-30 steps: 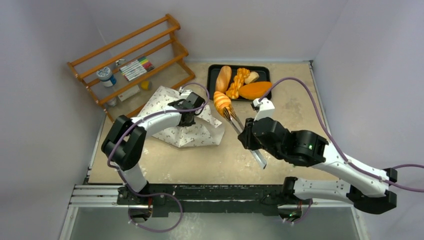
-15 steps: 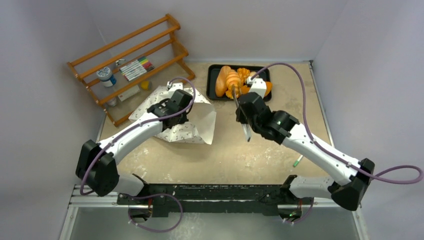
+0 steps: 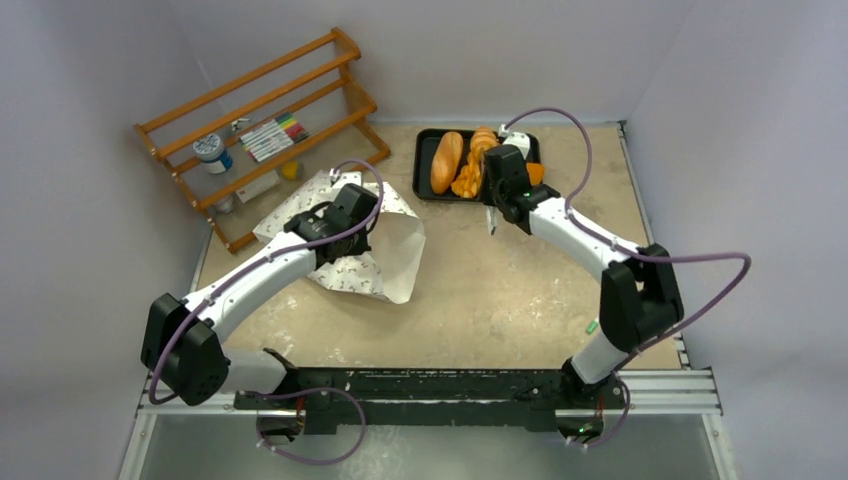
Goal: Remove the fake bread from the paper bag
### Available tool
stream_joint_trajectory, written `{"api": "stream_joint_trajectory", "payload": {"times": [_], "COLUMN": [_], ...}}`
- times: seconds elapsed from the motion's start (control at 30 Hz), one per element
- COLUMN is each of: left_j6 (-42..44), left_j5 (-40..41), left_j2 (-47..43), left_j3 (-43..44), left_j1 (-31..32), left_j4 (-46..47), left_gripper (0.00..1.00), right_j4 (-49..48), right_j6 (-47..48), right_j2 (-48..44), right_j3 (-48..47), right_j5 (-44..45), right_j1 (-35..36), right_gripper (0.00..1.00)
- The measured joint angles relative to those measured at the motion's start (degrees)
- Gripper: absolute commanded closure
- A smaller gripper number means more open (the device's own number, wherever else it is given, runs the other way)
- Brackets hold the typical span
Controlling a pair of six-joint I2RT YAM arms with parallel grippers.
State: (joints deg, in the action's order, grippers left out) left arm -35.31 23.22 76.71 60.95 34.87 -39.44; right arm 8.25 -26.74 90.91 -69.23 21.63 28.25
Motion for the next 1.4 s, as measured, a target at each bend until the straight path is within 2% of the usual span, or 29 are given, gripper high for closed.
{"api": "stream_joint_trajectory", "payload": {"times": [0.07,0.13,0.2,0.3,0.4,1.0,1.4], "left_j6": [0.0,0.0,0.0,0.0,0.0,0.1,0.5], "left_j5": [-0.2,-0.3,-0.4,-0.5,-0.5,-0.5,-0.5], "left_j2": [-0.2,-0.3,-0.3,-0.3,-0.3,-0.3,-0.3], "left_j3": [0.0,0.0,0.0,0.0,0.0,0.0,0.0], "left_j1": [0.0,0.0,0.0,0.0,0.0,0.0,0.0], "left_j4": [-0.2,-0.3,-0.5,-0.6,-0.6,-0.5,-0.5], "left_gripper": [1.0,1.0,1.0,1.0,1.0,1.0,1.0], "right_j4": [-1.9,-3.5,-4.9,-7.0,-8.0,-7.5,-5.7], "right_j6": [0.0,-0.1,-0.3,-0.9,-1.8,-2.8,-2.8], "right_j2": [2.4,4.4,5.7,7.8,9.1,8.6,5.8], "right_j3": [0.0,0.0,0.0,0.0,0.1,0.4,2.3], "right_j5": [-0.6,-1.4,-2.1,-4.3,-6.3,-7.9,-8.3], "right_j1": [-1.1,-1.8,-2.1,-2.8,-3.2,-3.3,-3.3], "right_gripper": [1.0,0.96,0.9,0.74,0.66,0.57,0.55]}}
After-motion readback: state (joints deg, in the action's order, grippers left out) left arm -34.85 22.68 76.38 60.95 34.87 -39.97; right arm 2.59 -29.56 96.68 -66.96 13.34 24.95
